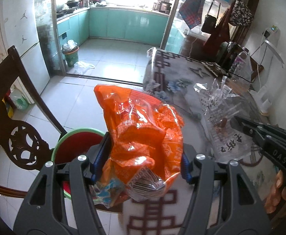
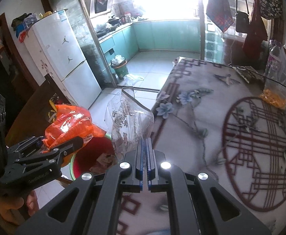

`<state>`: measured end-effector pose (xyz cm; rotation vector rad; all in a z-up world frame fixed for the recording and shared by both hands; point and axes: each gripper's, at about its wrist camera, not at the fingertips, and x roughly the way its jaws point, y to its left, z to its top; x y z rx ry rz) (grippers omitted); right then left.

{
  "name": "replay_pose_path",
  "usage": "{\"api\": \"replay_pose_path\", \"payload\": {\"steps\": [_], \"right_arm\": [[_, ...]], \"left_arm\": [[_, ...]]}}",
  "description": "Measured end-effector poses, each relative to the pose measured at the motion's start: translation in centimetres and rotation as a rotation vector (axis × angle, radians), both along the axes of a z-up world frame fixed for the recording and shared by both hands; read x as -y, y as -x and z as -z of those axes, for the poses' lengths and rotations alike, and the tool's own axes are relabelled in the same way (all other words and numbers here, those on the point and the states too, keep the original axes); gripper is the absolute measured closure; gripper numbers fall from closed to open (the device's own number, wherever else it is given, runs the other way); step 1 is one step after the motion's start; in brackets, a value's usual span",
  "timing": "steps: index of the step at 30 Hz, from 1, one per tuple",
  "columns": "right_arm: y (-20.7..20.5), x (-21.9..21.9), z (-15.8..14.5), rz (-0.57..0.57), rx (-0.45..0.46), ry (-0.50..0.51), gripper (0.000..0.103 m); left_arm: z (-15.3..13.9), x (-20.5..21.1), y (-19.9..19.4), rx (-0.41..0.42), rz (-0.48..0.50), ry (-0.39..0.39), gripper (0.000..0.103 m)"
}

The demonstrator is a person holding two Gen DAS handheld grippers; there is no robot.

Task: Collect trash
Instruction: 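Carry orange bag and clear bag over the red bucket and release both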

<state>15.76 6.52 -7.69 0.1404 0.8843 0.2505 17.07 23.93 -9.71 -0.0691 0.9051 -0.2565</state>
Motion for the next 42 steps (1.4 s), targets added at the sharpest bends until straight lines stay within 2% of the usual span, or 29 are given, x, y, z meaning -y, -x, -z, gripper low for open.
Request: {"api": "replay_pose_path", "payload": {"steps": [18,42], "right_arm": [[-2.6,-7.7,1.3,-0.101,-0.036,0.034,0.1],[-6.0,-15.0,7.7,-0.23,-0.189,0.053,0.1]], "left_arm": [[2.2,-7.6,-2.3,-0.054,-0.092,0.019,0.044],[6.5,-13.4,-5.0,-0.161,-0.205,-0.024,0.044]]}}
